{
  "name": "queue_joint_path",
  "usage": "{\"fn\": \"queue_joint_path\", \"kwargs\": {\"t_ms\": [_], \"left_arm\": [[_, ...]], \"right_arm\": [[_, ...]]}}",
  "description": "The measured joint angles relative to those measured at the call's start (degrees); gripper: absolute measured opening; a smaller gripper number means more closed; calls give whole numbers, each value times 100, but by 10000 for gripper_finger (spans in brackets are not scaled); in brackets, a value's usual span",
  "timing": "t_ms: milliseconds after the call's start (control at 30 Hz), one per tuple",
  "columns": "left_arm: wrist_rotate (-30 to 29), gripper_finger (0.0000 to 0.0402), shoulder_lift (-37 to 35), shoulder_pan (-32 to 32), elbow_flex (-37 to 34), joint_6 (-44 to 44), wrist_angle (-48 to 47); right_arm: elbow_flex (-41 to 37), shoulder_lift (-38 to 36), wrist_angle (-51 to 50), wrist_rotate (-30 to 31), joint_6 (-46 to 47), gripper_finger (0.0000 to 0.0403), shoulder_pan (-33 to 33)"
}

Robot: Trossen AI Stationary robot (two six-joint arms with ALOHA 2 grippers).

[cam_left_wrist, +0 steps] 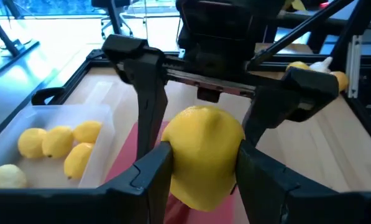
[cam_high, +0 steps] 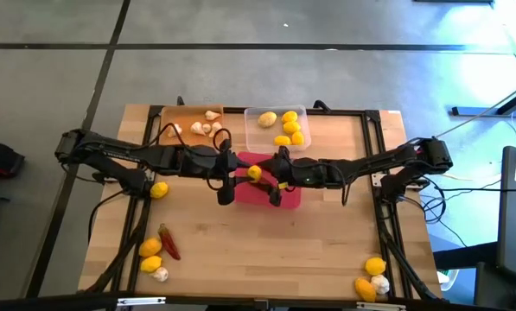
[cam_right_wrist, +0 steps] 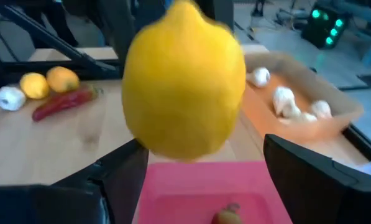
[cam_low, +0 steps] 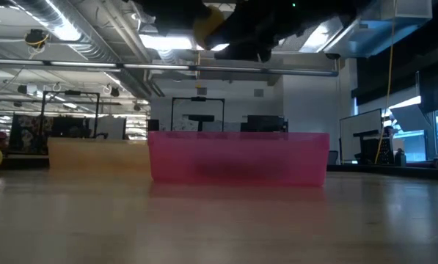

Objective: Sort produce into baskets
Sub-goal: Put the yellow lemon in the transparent bin

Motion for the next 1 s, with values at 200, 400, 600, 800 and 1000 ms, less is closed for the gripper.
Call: {"fn": "queue_joint_path", "kwargs": {"t_ms": [200, 400, 600, 800, 1000], "left_arm": [[1, 155, 0, -26, 0, 5, 31], [-8, 155, 0, -22, -6, 133, 117], [-9, 155, 0, -22, -7, 140, 77], [201, 191, 0, 19, -7, 158, 65], [73, 230, -149, 33, -4, 13, -416]], "right_arm": [[-1, 2, 506, -254, -182, 280, 4], [0, 2, 546, -265, -209, 180, 4], [0, 0, 540, -267, -338, 133, 3], [0, 0, 512, -275, -357, 156, 2], [0, -60, 364, 38, -312, 163, -3]]}}
